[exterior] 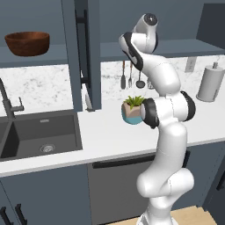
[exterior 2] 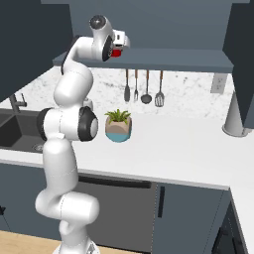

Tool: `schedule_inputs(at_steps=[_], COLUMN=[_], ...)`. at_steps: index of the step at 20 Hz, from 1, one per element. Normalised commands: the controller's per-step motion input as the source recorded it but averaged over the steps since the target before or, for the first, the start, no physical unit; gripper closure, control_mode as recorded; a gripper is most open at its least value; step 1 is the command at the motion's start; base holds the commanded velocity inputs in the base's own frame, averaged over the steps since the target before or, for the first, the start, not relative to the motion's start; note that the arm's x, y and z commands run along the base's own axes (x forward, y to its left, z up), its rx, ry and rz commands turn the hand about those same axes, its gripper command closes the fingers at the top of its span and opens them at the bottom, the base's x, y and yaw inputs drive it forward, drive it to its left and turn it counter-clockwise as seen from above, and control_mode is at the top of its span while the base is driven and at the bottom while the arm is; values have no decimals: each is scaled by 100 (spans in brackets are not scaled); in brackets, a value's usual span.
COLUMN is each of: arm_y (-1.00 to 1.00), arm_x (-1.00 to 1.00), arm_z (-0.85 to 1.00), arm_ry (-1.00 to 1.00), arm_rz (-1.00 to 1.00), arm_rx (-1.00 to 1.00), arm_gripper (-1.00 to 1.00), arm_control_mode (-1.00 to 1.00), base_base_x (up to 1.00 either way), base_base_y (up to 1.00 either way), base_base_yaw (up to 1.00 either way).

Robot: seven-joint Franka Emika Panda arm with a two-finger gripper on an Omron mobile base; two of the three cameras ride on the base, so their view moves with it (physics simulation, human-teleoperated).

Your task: Gather all objects into one cabinet and sort the glasses and bowls to opposite sides.

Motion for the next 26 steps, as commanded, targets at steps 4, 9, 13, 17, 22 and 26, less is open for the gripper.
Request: schedule_inputs(at_steps=[4,9,13,17,22,26], arm_y=[3,1,0,0,0,0], arm_x=[4,9,13,11,9,4], arm_z=[0,0,0,0,0,0], arm_ry=[0,0,0,0,0,0], arm_rz=[0,0,0,0,0,0], arm_rx=[0,0,0,0,0,0], arm_gripper=[-100,-100,-100,-100,100,100], arm_control_mode=[-100,-100,-100,-100,-100,-100], base_base_x=[0,0,0,0,0,0], base_base_y=[0,0,0,0,0,0], base_base_yaw=[0,0,0,0,0,0])
